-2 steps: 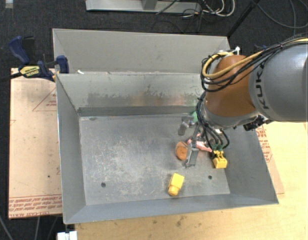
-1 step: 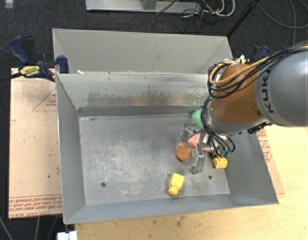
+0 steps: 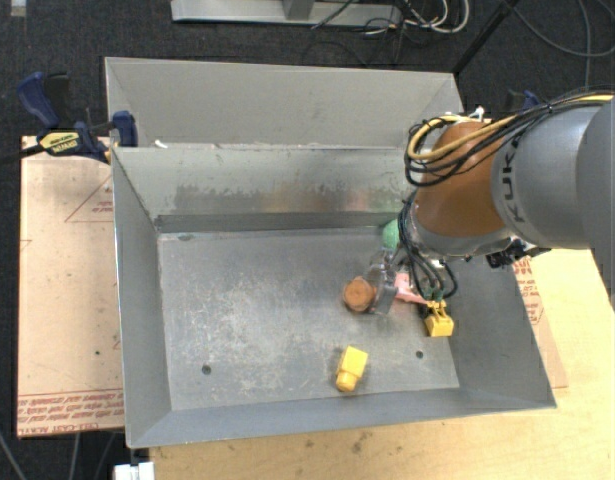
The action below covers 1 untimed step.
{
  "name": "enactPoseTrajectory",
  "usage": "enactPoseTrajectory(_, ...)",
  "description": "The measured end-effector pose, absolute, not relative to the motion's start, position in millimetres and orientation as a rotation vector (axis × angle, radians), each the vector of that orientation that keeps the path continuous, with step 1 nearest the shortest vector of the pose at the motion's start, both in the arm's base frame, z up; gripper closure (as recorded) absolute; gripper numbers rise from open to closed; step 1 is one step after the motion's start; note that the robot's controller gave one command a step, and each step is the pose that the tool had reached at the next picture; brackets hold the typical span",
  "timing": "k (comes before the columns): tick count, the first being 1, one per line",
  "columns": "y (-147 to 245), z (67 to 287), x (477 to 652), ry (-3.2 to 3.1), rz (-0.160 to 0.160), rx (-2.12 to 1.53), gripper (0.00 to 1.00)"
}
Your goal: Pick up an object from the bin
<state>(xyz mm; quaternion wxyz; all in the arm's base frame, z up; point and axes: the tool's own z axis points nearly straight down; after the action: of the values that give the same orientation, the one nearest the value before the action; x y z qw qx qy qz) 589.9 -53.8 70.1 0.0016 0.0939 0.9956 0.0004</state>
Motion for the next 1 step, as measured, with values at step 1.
enactPoseTrajectory(1, -53.8, 70.1, 589.9, 3.125, 0.001, 0.294, 1.00)
